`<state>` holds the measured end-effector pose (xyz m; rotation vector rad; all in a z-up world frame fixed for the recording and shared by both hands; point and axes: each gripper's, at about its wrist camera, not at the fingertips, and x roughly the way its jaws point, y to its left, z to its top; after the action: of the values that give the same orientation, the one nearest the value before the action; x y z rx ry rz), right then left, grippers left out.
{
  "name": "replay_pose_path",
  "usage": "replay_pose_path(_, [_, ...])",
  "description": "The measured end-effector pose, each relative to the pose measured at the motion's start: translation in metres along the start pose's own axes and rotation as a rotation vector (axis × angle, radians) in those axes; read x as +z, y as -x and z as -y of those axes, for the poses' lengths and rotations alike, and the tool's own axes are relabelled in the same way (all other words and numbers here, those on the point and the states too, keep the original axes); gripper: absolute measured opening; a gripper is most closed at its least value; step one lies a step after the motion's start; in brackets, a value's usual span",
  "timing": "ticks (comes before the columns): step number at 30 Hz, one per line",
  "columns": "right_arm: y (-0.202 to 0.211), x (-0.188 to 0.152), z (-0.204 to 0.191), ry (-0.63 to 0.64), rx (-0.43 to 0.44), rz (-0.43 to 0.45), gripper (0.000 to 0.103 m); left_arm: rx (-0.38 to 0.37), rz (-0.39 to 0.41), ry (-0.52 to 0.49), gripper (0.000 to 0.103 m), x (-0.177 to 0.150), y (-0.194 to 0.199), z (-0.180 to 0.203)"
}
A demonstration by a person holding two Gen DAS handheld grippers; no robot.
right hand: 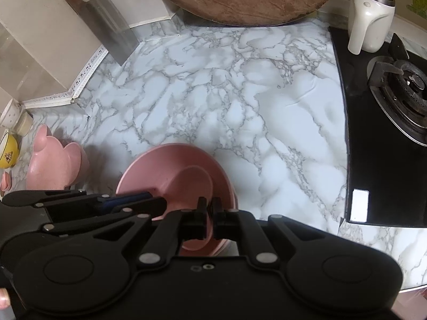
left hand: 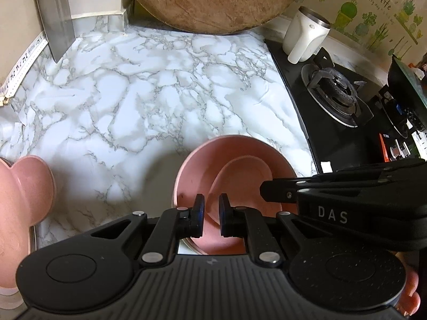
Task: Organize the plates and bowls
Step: 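Carry the heart-shaped bowl over to the pink bowl, then lower the heart-shaped bowl into the pink bowl and open both grippers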
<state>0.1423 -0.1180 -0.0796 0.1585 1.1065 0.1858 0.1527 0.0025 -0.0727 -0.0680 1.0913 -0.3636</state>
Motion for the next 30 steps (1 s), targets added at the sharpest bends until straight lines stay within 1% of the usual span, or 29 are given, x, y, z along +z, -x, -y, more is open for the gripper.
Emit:
replay_pose_path(4, [-0.001,0.001,-0.001,0.003,0.005,-0.007,0.006,-0.014,0.005,0.004,0.010,0.003,0.004,-0.002])
replay_pose_path(6, [0.000,0.002,-0.001,0.000,0.003,-0.005,0.011,-0.019,0.014,0.006,0.010,0.003,0.007,-0.003])
replay_pose_path(8, [0.003,0.002,-0.003,0.008,0.007,0.005,0.019,-0.034,0.021,0.008,0.010,0.003,0.010,-0.005])
replay_pose_path(11, [0.010,0.000,-0.005,0.019,0.022,0.016,0.021,-0.037,0.036,0.000,0.010,0.002,0.015,-0.005])
replay_pose_path(13, [0.016,-0.002,-0.008,0.040,0.020,0.033,0.022,-0.037,0.049,-0.008,0.010,0.001,0.020,-0.005])
replay_pose_path(17, [0.029,-0.008,-0.012,0.072,0.019,0.072,0.028,-0.037,0.099,-0.039,0.010,-0.004,0.032,-0.005])
replay_pose_path(20, [0.038,-0.013,-0.016,0.091,0.006,0.101,0.034,-0.035,0.125,-0.062,0.010,-0.008,0.039,-0.006])
replay_pose_path(22, [0.044,-0.017,-0.017,0.099,-0.004,0.121,0.035,-0.029,0.138,-0.077,0.010,-0.010,0.042,-0.006])
replay_pose_path(25, [0.051,-0.021,-0.020,0.100,-0.019,0.145,0.040,-0.022,0.162,-0.105,0.010,-0.014,0.049,-0.005])
replay_pose_path(27, [0.056,-0.024,-0.020,0.094,-0.024,0.157,0.045,-0.041,0.169,-0.111,0.011,-0.016,0.054,-0.004])
replay_pose_path(29, [0.060,-0.026,-0.021,0.090,-0.027,0.167,0.049,-0.038,0.182,-0.114,0.012,-0.018,0.059,-0.004])
replay_pose_path(30, [0.062,-0.027,-0.022,0.090,-0.031,0.172,0.053,-0.039,0.189,-0.120,0.015,-0.019,0.062,-0.003])
